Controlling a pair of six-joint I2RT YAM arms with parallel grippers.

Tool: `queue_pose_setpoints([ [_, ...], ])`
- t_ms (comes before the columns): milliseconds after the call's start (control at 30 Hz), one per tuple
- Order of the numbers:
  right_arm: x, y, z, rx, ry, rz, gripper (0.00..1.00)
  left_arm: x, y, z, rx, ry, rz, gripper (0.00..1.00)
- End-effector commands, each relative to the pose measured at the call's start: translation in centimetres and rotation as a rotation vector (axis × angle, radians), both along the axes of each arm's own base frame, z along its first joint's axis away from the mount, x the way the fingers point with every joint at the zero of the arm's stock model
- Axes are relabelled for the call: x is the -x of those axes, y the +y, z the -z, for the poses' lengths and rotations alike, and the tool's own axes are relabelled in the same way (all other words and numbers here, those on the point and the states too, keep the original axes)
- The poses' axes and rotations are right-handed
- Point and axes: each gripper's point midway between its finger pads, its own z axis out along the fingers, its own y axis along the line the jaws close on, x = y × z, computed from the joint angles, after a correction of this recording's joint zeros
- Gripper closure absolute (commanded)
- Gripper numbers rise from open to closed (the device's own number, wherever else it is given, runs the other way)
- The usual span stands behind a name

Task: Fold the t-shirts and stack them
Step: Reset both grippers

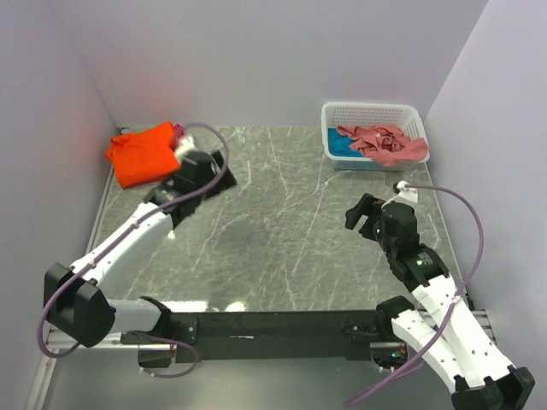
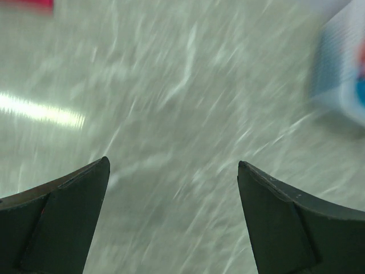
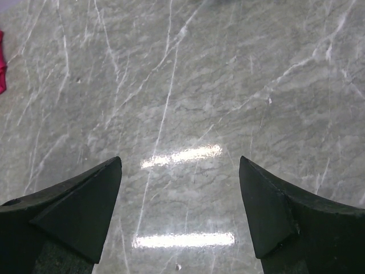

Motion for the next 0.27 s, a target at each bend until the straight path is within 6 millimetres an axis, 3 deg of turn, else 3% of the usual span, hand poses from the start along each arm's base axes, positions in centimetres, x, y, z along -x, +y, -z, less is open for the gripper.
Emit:
queue_pose_setpoints([
  [0, -0.8, 0.0, -0.8, -0.037, -0.086, 0.023, 0.1, 3.8, 0.6, 4.1, -0.064, 0.117, -0.094, 0.01],
  [133, -0.9, -0.2, -1.0, -0.056, -0.148, 0.03, 0.11, 5.9, 2.9, 5.1, -0.096, 0.126, -0.185, 0.0],
  [233, -0.9, -0.6, -2.6, -0.062, -0.212, 0.049, 0.1, 6.2, 3.6, 3.0, -0.068, 0.038, -0.192, 0.01],
])
